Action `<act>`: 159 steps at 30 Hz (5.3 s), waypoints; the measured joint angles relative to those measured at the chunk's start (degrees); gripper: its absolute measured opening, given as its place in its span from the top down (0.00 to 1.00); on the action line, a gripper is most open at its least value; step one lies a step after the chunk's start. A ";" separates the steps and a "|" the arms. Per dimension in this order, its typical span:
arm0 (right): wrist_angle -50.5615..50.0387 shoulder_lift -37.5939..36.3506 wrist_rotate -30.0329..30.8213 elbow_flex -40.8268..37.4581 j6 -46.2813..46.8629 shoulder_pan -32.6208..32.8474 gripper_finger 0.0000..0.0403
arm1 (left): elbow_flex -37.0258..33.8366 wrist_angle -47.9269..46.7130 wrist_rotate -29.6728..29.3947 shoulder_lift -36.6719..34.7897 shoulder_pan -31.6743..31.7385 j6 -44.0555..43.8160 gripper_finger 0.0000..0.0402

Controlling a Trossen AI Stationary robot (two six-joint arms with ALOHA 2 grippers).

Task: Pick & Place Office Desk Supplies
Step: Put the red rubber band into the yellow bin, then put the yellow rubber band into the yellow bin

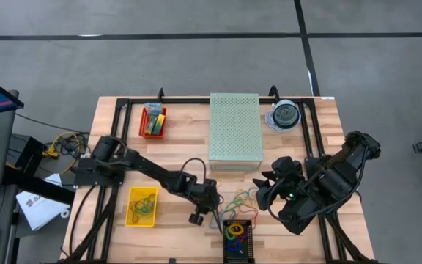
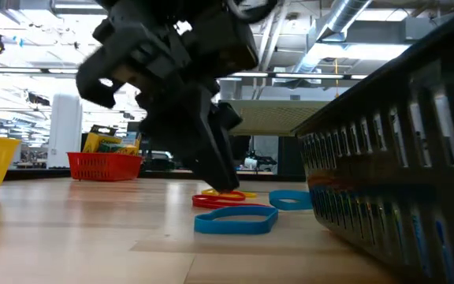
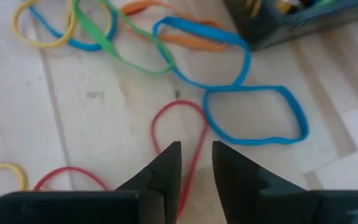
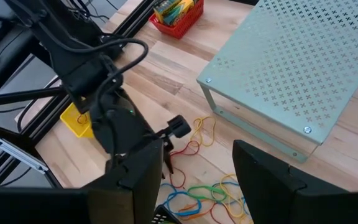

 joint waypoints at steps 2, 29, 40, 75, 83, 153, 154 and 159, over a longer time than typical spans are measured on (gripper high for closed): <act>0.02 0.00 -0.02 0.00 0.04 0.04 0.53 | 0.00 0.05 0.00 0.23 0.64 -0.04 0.79; 0.22 0.00 -0.44 0.00 -0.11 0.83 0.53 | -6.60 4.61 -0.76 -0.08 0.25 -10.74 0.79; 0.23 0.00 -0.39 0.00 -0.11 0.83 0.53 | -6.73 4.79 -7.92 0.08 -0.27 -16.24 0.99; 0.81 0.00 0.64 0.00 -2.46 0.28 0.53 | -6.90 -20.01 -13.14 -34.95 -6.30 -34.98 1.00; -0.03 0.00 2.12 0.00 -2.69 -0.09 0.53 | -6.88 -36.17 -20.43 -45.23 -14.37 -49.18 1.00; -0.92 0.00 5.90 0.00 -2.58 0.97 0.44 | -6.75 -15.68 -8.24 -33.53 2.24 -31.46 0.63; -0.92 0.00 5.84 0.00 -2.35 1.36 0.44 | -6.75 -16.25 -6.66 -31.99 3.16 -28.73 0.63; -0.92 0.00 5.41 0.00 -2.08 2.40 0.44 | -6.80 -15.79 -4.83 -23.68 3.64 -14.62 0.64</act>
